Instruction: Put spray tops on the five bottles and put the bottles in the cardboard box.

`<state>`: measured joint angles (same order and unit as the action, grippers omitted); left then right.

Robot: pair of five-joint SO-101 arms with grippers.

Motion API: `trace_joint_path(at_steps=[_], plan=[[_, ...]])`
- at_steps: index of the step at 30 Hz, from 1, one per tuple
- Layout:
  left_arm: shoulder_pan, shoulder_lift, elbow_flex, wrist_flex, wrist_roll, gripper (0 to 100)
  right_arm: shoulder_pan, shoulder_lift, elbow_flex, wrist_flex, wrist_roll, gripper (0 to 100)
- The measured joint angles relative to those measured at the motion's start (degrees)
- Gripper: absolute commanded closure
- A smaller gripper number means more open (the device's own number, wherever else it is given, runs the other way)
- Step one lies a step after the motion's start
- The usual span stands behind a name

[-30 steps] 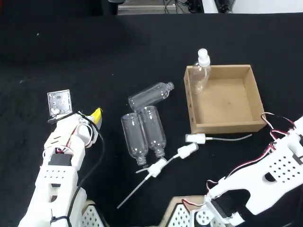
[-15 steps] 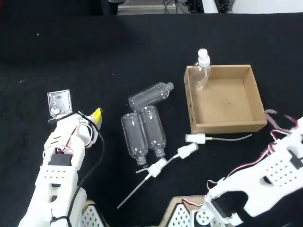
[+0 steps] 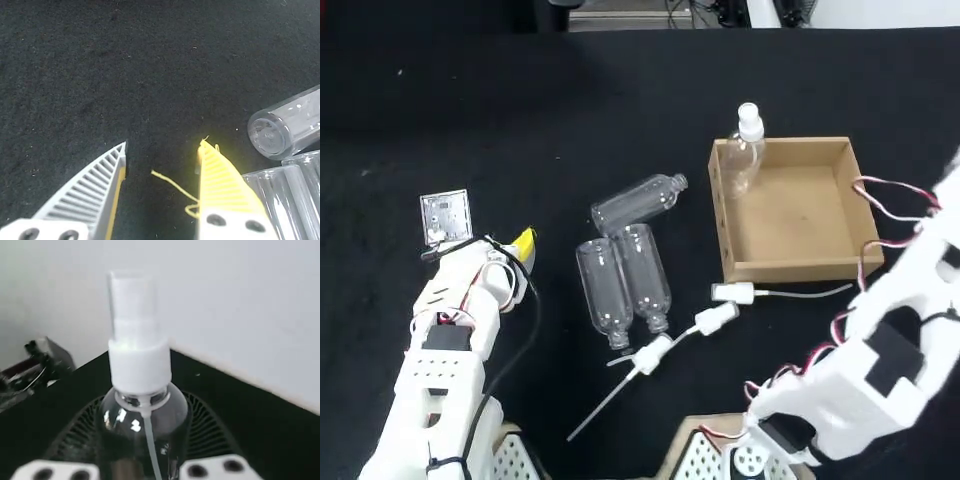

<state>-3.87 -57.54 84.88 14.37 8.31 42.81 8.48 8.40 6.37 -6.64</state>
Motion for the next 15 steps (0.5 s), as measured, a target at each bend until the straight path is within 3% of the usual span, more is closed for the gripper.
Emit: trace_joint_path(at_steps=[7,15], plan=[[0.0,0.0,0.0,0.0,0.0,79,-6.9,-4.4,0.0,12.4,0.0,98.8],[0.0,0.0,0.0,0.0,0.0,79,-13.9,-15.2,11.8,13.9,0.0,98.8]])
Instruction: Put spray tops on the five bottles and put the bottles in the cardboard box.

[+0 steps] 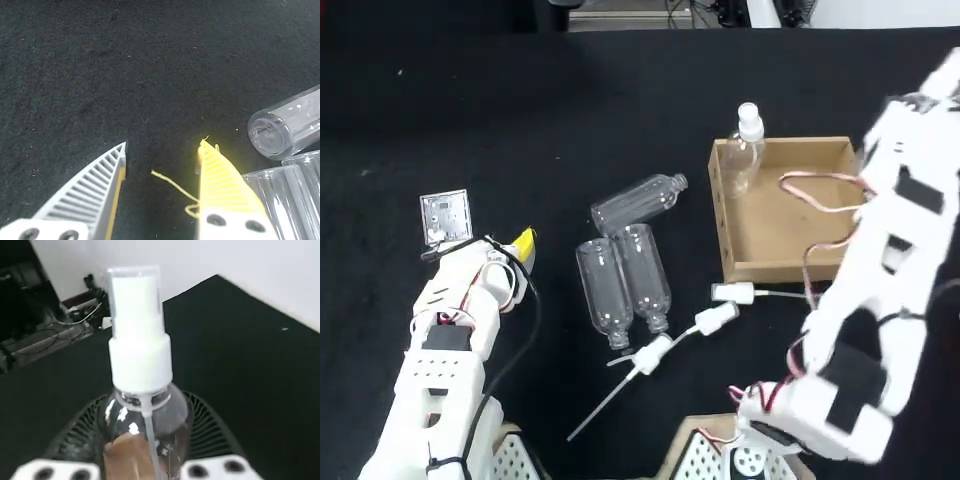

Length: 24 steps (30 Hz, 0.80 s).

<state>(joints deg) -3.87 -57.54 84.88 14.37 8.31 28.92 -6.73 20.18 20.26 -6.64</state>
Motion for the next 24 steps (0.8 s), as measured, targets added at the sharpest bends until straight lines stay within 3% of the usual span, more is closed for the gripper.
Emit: trace_joint_path(at_steps=[6,13,19,24], plan=[[0.0,0.0,0.0,0.0,0.0,79,-4.2,-10.2,12.7,-7.8,3.5,98.8],[0.0,0.0,0.0,0.0,0.0,79,-7.0,-9.4,20.8,-22.3,9.4,98.8],[0.0,0.0,0.0,0.0,0.0,79,-8.3,-0.2,20.9,-33.0,9.5,98.8],[0.0,0.0,0.0,0.0,0.0,79,-8.3,5.9,23.8,-41.1,4.0,98.8]])
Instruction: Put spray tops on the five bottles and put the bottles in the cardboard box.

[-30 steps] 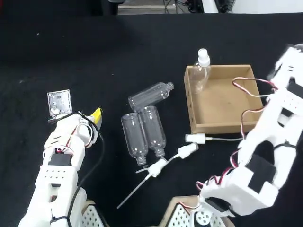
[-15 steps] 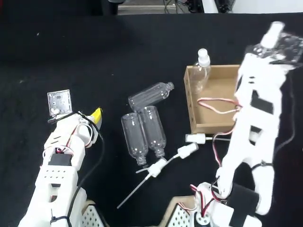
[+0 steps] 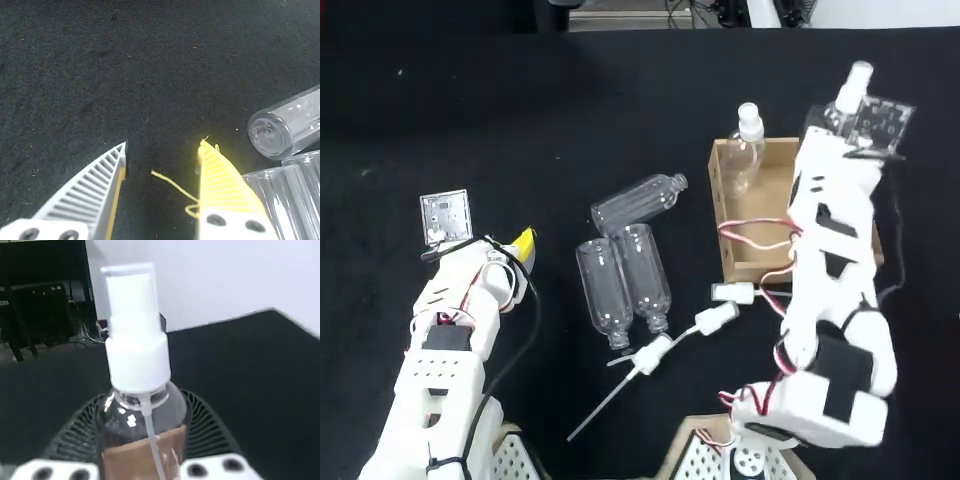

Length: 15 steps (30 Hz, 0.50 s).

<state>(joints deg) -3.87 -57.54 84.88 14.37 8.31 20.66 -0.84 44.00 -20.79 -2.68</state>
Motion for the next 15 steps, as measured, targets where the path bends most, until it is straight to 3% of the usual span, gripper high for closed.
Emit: trace_joint_path(at_steps=[7,15], plan=[[0.0,0.0,0.0,0.0,0.0,79,-1.5,6.6,3.3,-12.7,-1.1,98.8],[0.0,0.0,0.0,0.0,0.0,79,-1.8,15.5,3.3,-19.3,-1.1,98.8]])
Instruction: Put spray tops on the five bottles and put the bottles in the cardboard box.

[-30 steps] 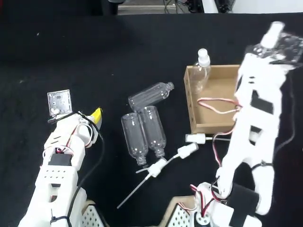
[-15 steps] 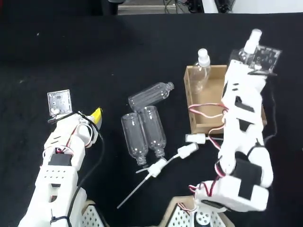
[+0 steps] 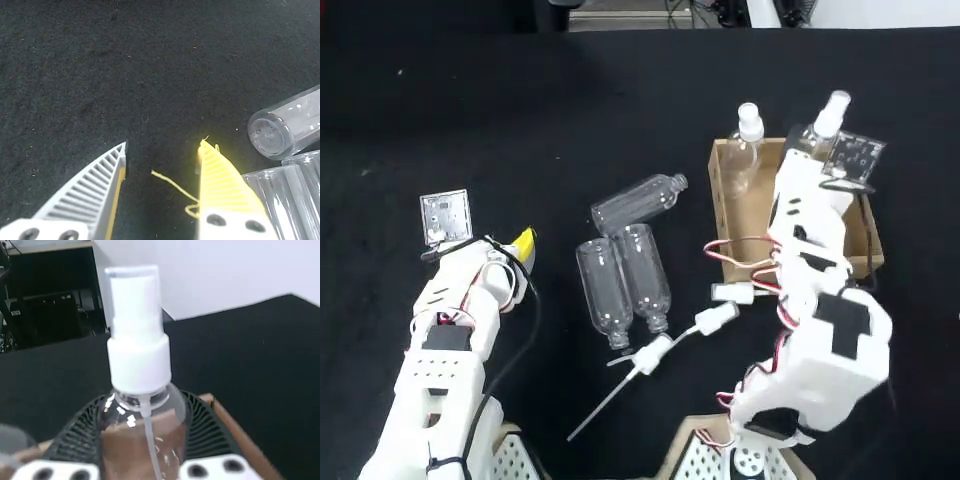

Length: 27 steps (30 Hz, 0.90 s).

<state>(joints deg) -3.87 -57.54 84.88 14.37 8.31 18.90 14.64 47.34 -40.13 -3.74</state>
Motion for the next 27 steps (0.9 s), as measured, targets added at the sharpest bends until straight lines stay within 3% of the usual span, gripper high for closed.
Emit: trace_joint_path(at_steps=[27], plan=[[0.0,0.0,0.0,0.0,0.0,79,-0.1,1.8,-2.5,-2.0,-0.4,98.8]])
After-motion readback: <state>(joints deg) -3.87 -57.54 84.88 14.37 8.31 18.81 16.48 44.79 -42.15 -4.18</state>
